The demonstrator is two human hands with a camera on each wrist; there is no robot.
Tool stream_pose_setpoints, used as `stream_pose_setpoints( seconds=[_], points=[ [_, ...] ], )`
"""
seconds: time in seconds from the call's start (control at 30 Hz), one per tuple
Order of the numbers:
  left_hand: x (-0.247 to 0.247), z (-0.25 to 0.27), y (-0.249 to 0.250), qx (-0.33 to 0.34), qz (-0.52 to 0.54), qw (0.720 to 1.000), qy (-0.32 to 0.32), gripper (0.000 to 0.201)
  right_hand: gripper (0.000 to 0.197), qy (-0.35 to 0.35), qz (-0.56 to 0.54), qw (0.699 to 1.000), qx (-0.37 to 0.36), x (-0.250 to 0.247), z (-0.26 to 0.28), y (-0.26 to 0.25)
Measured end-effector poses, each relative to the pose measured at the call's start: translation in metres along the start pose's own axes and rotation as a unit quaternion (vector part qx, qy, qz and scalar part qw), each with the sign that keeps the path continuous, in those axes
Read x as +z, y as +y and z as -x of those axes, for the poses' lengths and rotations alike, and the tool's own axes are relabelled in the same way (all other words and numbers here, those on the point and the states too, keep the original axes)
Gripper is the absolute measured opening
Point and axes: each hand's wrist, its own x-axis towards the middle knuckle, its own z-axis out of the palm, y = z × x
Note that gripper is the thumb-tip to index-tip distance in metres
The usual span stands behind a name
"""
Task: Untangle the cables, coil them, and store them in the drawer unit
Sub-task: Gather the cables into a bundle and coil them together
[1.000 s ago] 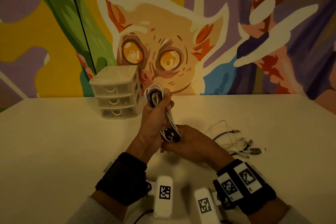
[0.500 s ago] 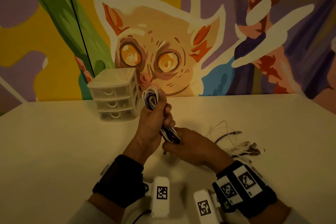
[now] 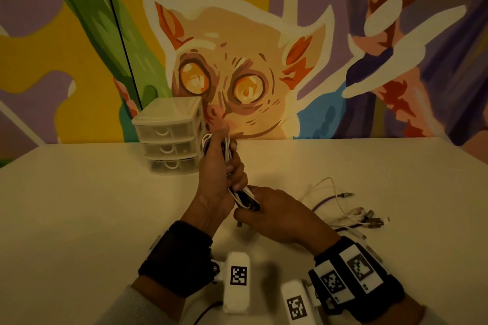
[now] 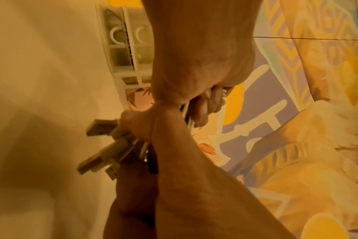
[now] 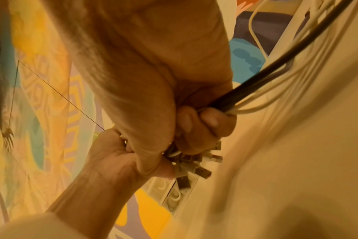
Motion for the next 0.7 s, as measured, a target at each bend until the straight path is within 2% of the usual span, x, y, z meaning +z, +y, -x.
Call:
stream_pose_setpoints(
  seconds=[0.1,0.27,0.5,0.7],
  points=[
    [-0.001,0.001,0.002,0.005,0.013,1.0,-0.001,0.042,0.023,0.008,0.003,1.0,-0.001,0.0,0.0,0.0],
    [0.0,0.004,0.005,-0.029,0.025,0.999,0.007,0.066,0.031,0.005,0.01,1.0,0.001,0.001,0.0,0.002],
    [-0.002,-0.002,0.009,-0.003,0.019,0.998,0.058,0.05,0.036,0.019,0.013,1.0,-0.018,0.001,0.002,0.0],
    [-0.027,-0.012,0.038,0.053,0.083,0.986,0.132,0.064,0.066,-0.032,0.01,0.999,-0.022,-0.015,0.007,0.01]
  ],
)
